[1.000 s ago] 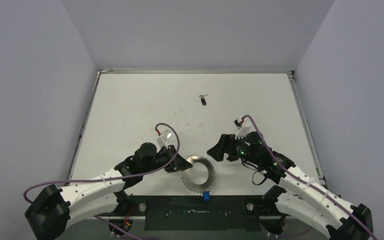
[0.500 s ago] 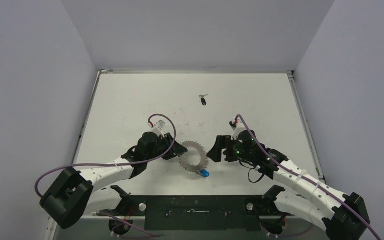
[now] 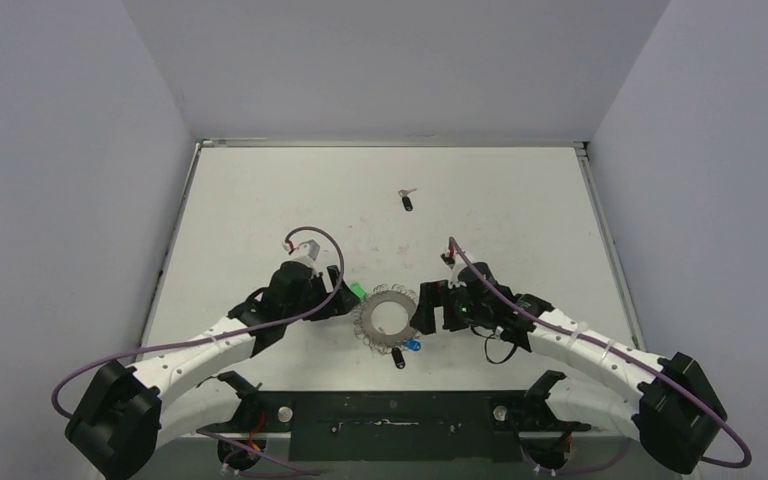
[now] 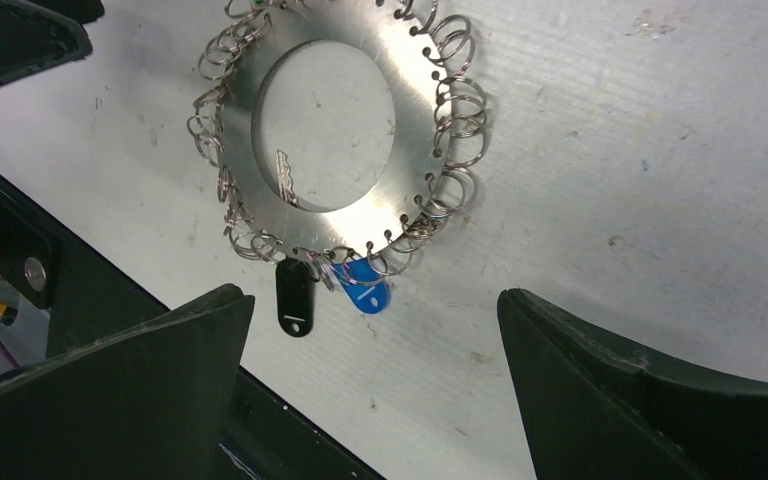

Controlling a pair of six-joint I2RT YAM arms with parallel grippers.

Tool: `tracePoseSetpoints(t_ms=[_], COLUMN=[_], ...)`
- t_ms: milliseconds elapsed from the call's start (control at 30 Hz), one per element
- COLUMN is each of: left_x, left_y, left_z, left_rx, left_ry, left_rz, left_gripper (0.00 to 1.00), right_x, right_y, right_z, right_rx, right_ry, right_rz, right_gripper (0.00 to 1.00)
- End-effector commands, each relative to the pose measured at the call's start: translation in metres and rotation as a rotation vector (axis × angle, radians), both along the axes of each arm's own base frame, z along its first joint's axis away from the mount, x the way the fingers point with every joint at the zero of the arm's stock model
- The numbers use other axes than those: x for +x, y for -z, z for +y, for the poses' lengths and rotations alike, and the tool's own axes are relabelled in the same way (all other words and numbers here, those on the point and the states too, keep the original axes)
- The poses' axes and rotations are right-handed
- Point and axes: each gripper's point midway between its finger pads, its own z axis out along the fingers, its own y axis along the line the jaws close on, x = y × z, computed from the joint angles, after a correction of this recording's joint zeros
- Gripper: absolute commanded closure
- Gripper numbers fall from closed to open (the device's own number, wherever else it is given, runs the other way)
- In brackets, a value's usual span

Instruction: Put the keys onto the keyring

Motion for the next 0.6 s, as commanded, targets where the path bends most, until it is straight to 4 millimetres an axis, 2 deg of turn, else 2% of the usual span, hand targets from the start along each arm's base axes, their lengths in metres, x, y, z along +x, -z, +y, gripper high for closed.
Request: tracePoseSetpoints(t_ms=[0, 100, 267, 467, 567], left_x=[-0.008, -0.023, -0.046, -0.056, -0.06], left_y=[0.001, 0.01, 0.02, 0.009, 0.009], left_z=[0.02, 0.018, 0.007, -0.014, -0.018], left_rx=[0.067, 0.036, -0.05, -0.208, -0.231], left_ry=[-0.022, -0.009, 0.056, 0.107, 0.11], left_rz=[0.012, 0.078, 0.165, 0.165, 0.149], left_gripper=[0.27, 0.3, 0.36, 0.42, 0.46], right_x=[0.001, -0.002, -0.007, -0.011, -0.013], right_y=[-0.003, -0.005, -0.002, -0.002, 0.003], right_z=[0.018, 0.03, 0.046, 0.066, 0.073], right_rx=[-0.013, -0.032, -0.057, -0.075, -0.106], right_ry=[-0.063, -0.097, -0.146, -0.18, -0.194], right_rz=[-0.056, -0.076, -0.086, -0.105, -0.11], right_gripper=[0.02, 0.07, 0.23, 0.43, 0.51])
